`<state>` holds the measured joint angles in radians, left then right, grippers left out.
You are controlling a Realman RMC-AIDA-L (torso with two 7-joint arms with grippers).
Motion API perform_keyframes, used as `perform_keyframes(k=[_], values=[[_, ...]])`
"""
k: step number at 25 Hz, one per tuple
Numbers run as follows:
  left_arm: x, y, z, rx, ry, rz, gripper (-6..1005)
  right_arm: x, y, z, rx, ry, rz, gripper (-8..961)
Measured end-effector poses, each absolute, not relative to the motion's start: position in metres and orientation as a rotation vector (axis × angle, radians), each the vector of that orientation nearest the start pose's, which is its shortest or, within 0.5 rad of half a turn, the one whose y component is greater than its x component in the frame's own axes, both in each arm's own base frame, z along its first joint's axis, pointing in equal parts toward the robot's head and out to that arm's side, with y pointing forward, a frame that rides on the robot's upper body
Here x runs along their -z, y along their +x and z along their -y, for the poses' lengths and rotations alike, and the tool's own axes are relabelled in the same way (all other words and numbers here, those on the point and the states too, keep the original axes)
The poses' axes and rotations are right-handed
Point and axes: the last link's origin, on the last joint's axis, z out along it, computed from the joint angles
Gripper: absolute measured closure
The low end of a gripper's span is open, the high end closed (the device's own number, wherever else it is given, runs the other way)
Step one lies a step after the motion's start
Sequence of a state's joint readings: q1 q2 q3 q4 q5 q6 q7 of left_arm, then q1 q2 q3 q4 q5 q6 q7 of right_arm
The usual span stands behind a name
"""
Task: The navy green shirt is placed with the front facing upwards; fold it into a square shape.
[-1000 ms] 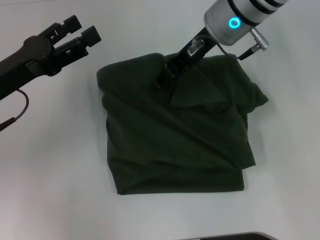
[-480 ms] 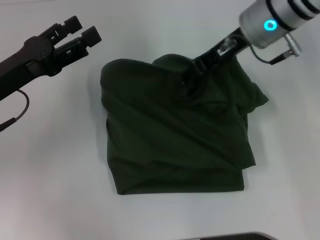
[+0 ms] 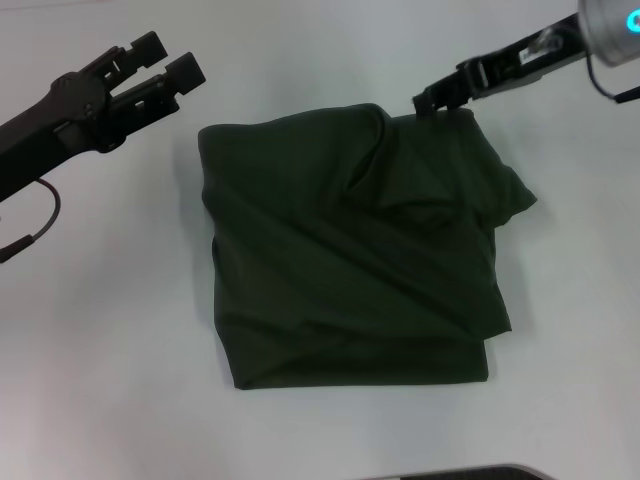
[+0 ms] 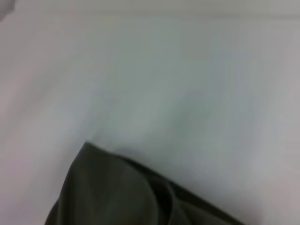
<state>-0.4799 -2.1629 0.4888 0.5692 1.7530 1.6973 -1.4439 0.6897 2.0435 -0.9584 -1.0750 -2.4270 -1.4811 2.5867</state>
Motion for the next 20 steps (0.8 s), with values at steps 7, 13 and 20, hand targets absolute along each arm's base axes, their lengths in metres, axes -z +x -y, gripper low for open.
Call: perform_keyframes(k=[7, 13, 20], values=[[-0.005, -0.246, -0.311, 1.333, -2.385, 0.847, 81, -0.033, 0.199, -0.385, -0.084, -2.478, -1.397, 434], [-0.005, -0.245, -0.311, 1.339, -2.386, 0.847, 81, -0.025, 0.182, -0.385, -0.056, -2.544, -1.358, 435], [-0.004, -0.246, -0.311, 1.335, -2.381, 0.850, 81, -0.007, 0.159, -0.387, -0.038, -2.632, -1.303, 434]])
